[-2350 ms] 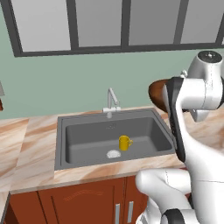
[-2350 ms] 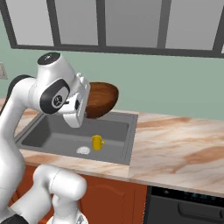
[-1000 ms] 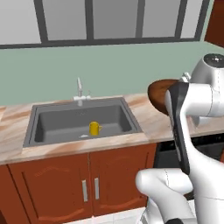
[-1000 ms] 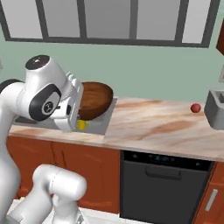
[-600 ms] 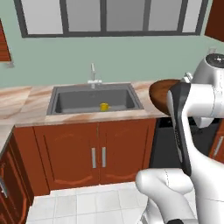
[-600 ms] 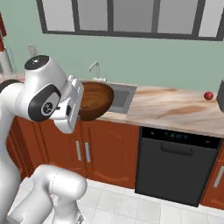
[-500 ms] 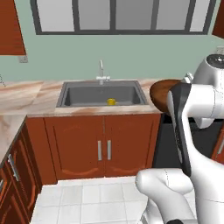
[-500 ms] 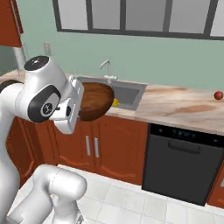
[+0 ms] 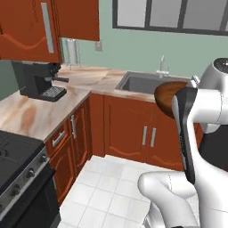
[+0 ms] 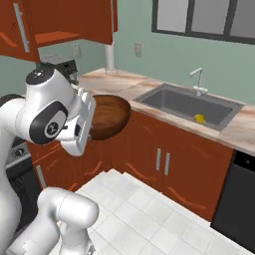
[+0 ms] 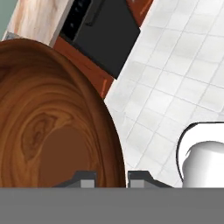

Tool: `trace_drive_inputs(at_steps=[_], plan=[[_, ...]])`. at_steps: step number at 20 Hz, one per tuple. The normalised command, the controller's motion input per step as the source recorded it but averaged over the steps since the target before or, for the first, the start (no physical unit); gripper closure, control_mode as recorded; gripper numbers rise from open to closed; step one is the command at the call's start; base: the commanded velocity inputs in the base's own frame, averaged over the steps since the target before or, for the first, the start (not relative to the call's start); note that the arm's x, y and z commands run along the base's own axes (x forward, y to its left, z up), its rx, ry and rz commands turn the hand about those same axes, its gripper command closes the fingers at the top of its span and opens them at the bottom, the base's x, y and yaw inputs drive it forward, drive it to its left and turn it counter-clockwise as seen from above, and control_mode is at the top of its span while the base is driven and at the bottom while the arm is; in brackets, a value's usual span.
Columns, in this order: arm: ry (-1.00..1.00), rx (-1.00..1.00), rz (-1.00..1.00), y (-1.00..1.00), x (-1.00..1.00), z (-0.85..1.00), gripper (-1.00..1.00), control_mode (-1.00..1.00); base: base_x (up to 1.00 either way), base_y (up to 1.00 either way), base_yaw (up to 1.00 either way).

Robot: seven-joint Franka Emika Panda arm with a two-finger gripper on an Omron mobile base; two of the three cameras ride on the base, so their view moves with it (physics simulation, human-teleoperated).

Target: Pick the mug and place it in the sink. Pick the bowl and place it in the open cabinet and then close the cabinet.

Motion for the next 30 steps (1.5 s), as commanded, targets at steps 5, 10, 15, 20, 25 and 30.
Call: trace_drive_inputs(at_steps=[5,10,15,20,25,30], plan=[[0.0,0.0,0.0,0.0,0.0,0.0,1.0,1.0,0.35,-0.44,0.48],[0.0,0.0,0.0,0.0,0.0,0.0,1.0,1.0,0.52,-0.64,0.44],[0.0,0.0,0.0,0.0,0.0,0.0,1.0,1.0,0.18,-0.54,0.48],[0.0,0.0,0.0,0.0,0.0,0.0,1.0,1.0,-0.21,-0.01,0.43],[0.0,0.0,0.0,0.0,0.0,0.0,1.0,1.0,-0.11,-0.38,0.44],[0.0,0.0,0.0,0.0,0.0,0.0,1.0,1.0,-0.04,-0.5,0.45]])
